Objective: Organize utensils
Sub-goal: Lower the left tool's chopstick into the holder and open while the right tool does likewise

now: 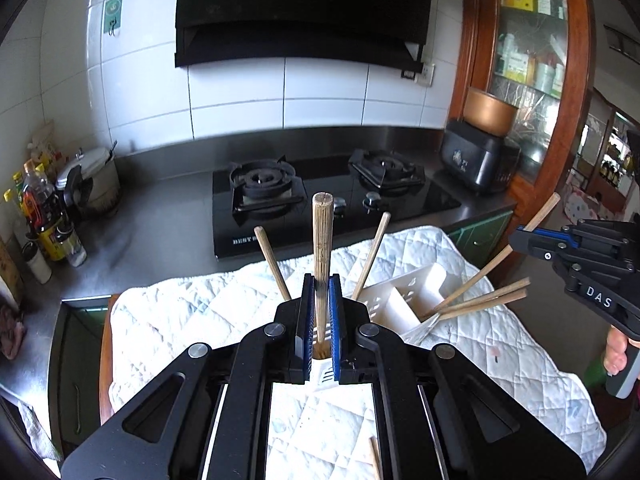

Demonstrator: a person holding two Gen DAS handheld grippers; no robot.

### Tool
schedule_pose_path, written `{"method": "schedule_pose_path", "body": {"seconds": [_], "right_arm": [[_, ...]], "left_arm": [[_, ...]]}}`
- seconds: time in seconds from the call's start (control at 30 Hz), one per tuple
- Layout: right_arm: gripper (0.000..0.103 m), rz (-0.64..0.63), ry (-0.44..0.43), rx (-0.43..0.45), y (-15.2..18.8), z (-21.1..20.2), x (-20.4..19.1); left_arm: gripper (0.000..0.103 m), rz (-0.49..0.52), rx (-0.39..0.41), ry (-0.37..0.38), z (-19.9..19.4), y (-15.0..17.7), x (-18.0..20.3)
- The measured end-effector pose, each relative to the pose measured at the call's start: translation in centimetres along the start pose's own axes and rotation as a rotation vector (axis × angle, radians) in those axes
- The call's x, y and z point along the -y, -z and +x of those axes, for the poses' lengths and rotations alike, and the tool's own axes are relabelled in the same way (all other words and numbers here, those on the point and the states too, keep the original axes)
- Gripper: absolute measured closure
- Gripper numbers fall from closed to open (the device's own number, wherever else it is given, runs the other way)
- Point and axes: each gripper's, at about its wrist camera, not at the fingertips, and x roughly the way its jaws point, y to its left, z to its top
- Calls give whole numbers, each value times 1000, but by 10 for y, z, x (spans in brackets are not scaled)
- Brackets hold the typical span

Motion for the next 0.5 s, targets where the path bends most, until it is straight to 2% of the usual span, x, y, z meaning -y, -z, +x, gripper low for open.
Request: {"method": "schedule_pose_path", "body": {"seconds": [0.17,0.27,0.4,0.5], "right_arm": [[96,3,-2,-14,2,9,0],[95,8,-3,-8,2,9,1],[80,13,0,17,1,1,2],[76,13,10,47,1,-13,3]], "left_arm": [[97,-30,-37,7,13,4,-5],[94,-26,-22,3,11,5,-5],[94,-25,2,-5,3,2,-3],[93,-15,39,-14,-13,0,0]]}}
